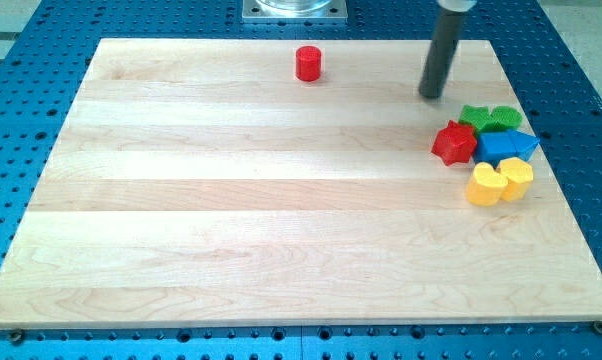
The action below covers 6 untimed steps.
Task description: Point your arm at the top side of the green circle
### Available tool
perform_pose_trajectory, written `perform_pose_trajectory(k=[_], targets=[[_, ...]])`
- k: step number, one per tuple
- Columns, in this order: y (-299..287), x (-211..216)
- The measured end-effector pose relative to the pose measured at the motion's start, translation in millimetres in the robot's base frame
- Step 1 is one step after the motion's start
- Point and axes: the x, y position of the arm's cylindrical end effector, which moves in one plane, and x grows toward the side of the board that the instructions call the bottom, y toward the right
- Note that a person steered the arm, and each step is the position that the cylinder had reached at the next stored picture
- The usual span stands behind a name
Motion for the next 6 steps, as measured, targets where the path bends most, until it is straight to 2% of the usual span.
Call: perform_pose_trajectory(k=[2,3,4,6], targets=[[139.0,-27.8],[138.4,-27.3],[128.4,-3.8],[63.2,38.7]])
